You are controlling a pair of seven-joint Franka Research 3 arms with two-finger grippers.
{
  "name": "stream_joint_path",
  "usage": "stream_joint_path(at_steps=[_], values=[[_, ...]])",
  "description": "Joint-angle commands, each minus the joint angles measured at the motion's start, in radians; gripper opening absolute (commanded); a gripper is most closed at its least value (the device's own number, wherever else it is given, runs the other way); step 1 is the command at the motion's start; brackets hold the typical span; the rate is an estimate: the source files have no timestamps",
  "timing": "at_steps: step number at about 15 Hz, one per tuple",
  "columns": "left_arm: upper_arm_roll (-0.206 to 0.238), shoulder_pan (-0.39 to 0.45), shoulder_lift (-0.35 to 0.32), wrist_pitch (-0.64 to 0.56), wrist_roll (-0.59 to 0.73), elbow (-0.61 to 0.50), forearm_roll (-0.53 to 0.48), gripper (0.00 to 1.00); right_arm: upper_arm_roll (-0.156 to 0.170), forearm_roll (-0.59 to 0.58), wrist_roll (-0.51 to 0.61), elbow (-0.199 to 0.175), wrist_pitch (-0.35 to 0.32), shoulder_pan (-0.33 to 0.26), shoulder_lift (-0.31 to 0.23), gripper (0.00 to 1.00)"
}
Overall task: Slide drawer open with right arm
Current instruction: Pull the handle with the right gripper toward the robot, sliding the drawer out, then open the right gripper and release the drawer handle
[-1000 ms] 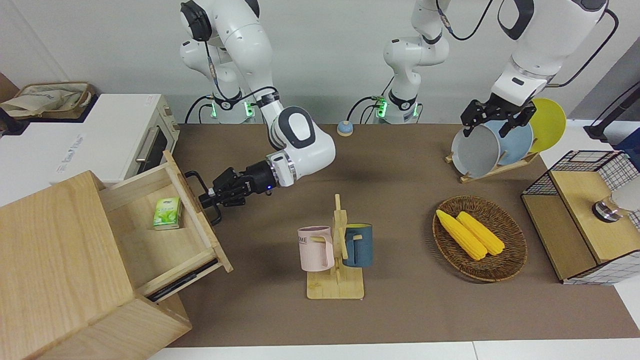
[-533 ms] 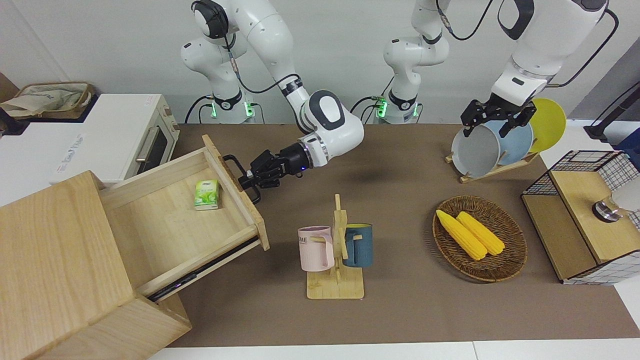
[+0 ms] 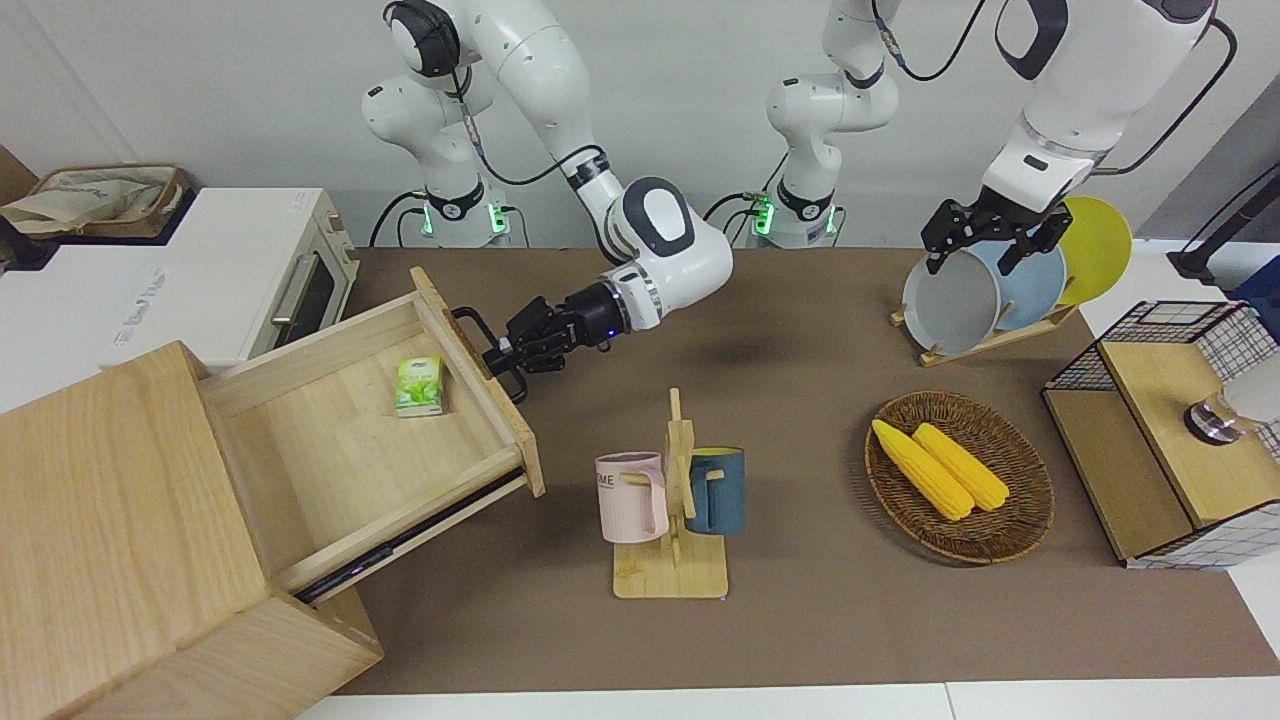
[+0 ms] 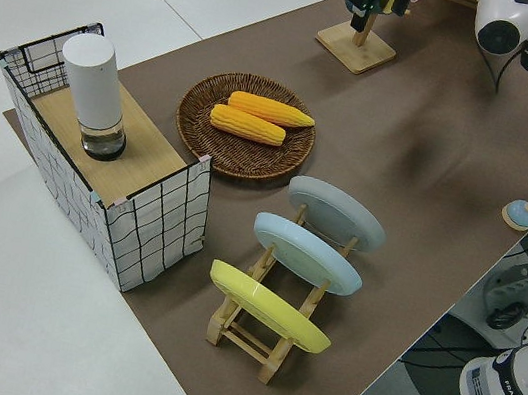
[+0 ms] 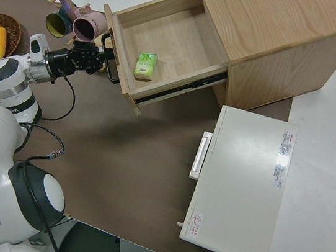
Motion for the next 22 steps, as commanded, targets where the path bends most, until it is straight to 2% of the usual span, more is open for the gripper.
stream_joint_path(at_steps=[1,2,11,18,22], values=[[0.0,-0.007,-0.004,-0.018,-0.01,0.01,0.018,0.99,0.005,0.023,-0.006,0.023,0.01,0.01,0.024,0.889],[0.0,-0.007,-0.003,-0.018,-0.01,0.009,0.018,0.99,0.005,0.022,-0.006,0.023,0.012,0.01,0.024,0.982],[0.0,-0.007,-0.004,-0.018,-0.01,0.009,0.018,0.99,0.006,0.023,-0.015,0.026,0.01,0.015,0.021,0.983],[0.0,-0.007,-0.004,-0.018,-0.01,0.01,0.018,0.99,0.006,0.121,-0.035,0.127,0.009,0.052,0.018,0.983],[0.0,-0.007,-0.003,-0.018,-0.01,0.009,0.018,0.99,0.011,0.265,-0.036,0.222,0.01,0.062,-0.003,0.981]])
